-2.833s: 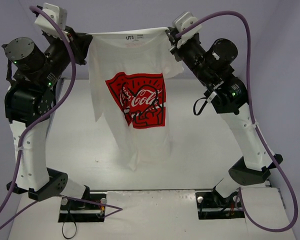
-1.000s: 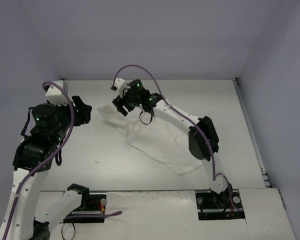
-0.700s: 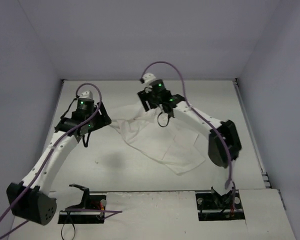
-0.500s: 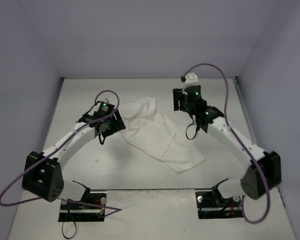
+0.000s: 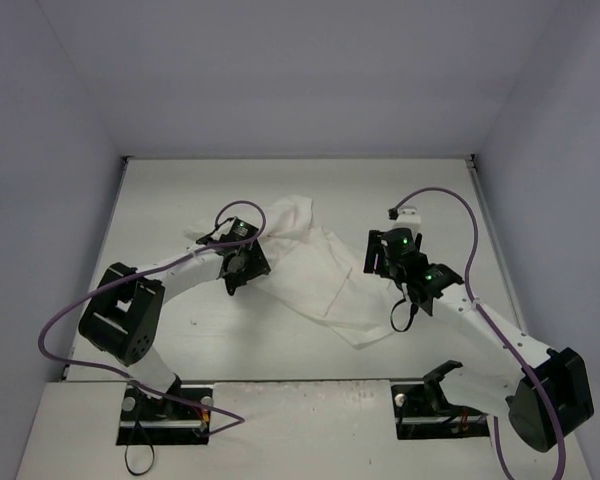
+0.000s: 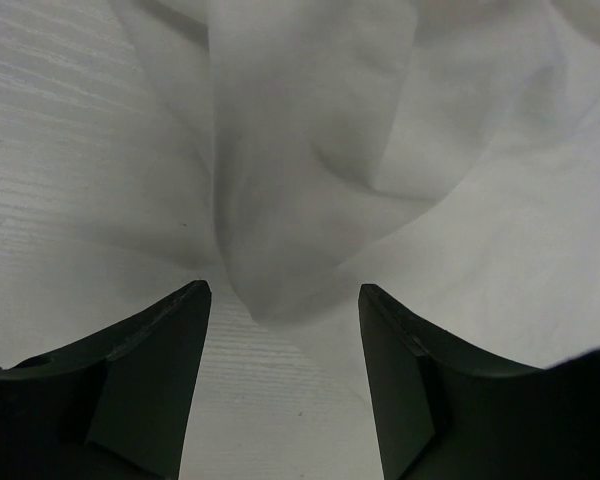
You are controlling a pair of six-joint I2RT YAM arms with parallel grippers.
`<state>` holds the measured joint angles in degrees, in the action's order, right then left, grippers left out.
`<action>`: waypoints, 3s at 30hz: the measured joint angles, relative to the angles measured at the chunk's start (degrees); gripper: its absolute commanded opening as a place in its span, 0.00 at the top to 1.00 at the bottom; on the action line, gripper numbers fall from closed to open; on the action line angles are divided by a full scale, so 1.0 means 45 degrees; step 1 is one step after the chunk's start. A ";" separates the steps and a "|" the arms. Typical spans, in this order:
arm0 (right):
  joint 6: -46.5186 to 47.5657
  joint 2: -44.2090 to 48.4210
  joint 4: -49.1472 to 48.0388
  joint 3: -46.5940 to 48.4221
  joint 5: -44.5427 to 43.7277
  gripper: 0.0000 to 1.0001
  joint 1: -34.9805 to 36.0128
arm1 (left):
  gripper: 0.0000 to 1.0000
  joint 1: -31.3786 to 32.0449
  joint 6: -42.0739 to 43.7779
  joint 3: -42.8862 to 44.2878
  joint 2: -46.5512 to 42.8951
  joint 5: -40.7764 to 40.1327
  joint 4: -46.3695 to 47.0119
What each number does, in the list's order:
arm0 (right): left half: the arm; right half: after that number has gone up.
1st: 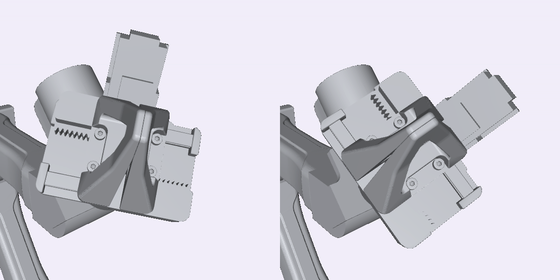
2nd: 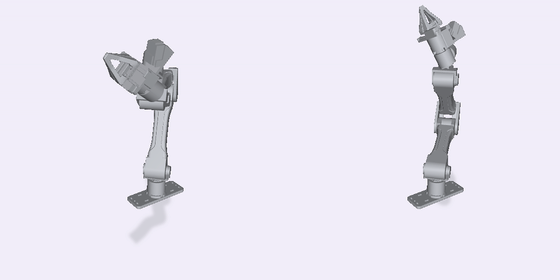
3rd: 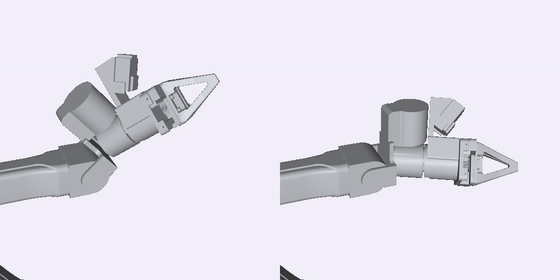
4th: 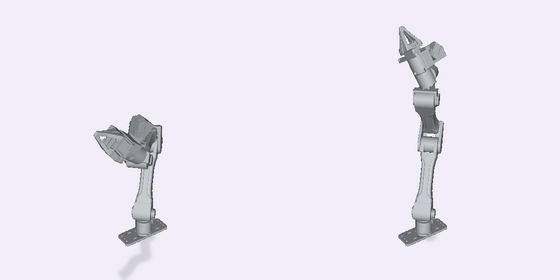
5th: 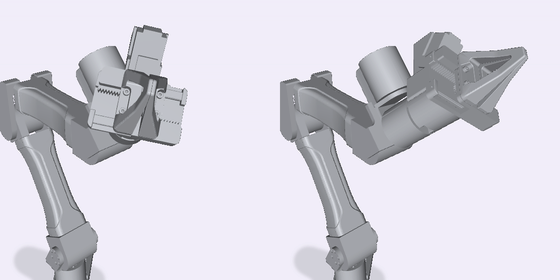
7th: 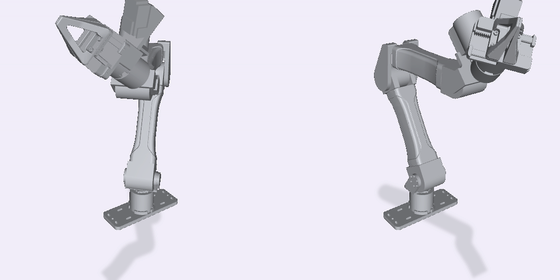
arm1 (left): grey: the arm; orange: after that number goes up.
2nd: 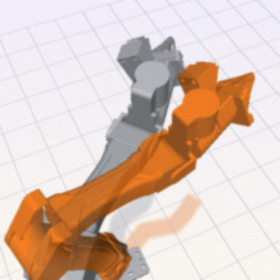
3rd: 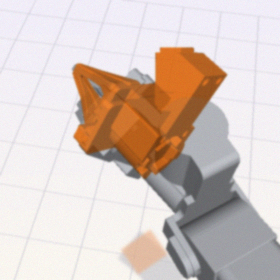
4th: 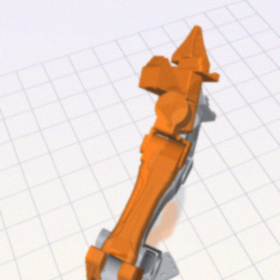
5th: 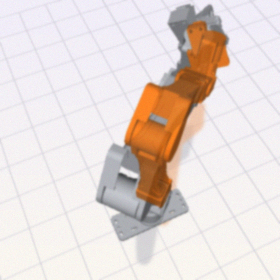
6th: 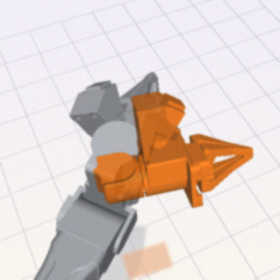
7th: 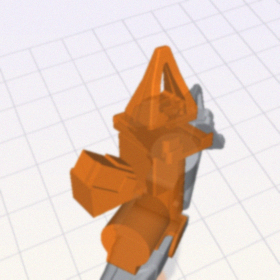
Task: Fold and stack the t-shirts
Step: Flatten out the tshirt
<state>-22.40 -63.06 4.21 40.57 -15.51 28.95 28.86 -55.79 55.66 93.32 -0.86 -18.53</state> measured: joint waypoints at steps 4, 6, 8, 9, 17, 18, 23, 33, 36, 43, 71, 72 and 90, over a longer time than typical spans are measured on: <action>-0.0702 0.0112 -0.0020 -0.0449 0.0000 0.39 0.0000 | 0.55 0.0000 0.0017 0.0045 0.0048 -0.0138 0.0156; -0.1099 0.0174 -0.0012 -0.0712 0.0000 0.39 0.0000 | 0.73 0.0000 0.0029 0.0063 0.0170 -0.0162 0.0203; -0.1509 0.0254 -0.0005 -0.1000 -0.0017 0.39 0.0000 | 0.91 0.0000 0.0064 0.0058 0.0275 -0.0162 0.0198; -0.1730 0.0297 0.0031 -0.1152 -0.0027 0.39 0.0000 | 0.99 0.0000 0.0065 0.0058 0.0296 -0.0159 0.0193; -0.3369 0.0138 0.0538 -0.2154 -0.0078 0.39 -0.0020 | 1.00 -0.0334 0.1212 0.0961 -0.0308 -0.0136 -0.1029; -0.3486 -0.0001 0.0573 -0.2187 -0.0076 0.39 -0.0031 | 1.00 -0.0515 0.1503 0.1314 -0.0496 -0.0084 -0.1206; -0.3931 -0.0830 0.0581 -0.2236 -0.0045 0.39 -0.0150 | 1.00 -0.2154 0.2852 0.2718 -0.1706 0.0682 -0.1492; -0.4436 -0.1469 0.0500 -0.2849 0.0618 0.34 -0.0355 | 1.00 -0.3291 0.4318 0.3134 -0.1659 0.2314 -0.2566; -0.4524 -0.1460 0.0495 -0.2839 0.0646 0.33 -0.0355 | 1.00 -0.3541 0.4591 0.3342 -0.1491 0.2699 -0.2989; -0.4304 -0.2513 0.0599 -0.2140 0.0536 0.84 -0.0365 | 1.00 -0.4563 0.5031 0.4198 -0.1405 0.3289 -0.3440; 0.3136 -0.8790 0.0710 0.5976 0.1748 0.40 -0.3162 | 1.00 -0.8337 0.4881 0.6283 0.0361 0.5537 -0.3746; 0.3260 -0.8681 0.0777 0.5967 0.1882 0.42 -0.3325 | 1.00 -0.8338 0.4878 0.6203 0.0320 0.5540 -0.3770; 0.7117 -1.0308 0.0179 0.6250 0.5957 0.32 -0.5080 | 1.00 -0.8340 0.4687 0.6149 0.0277 0.5668 -0.3812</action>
<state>9.63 -109.44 5.01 68.69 11.30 6.09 -8.67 -34.70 83.33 94.56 24.65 -35.68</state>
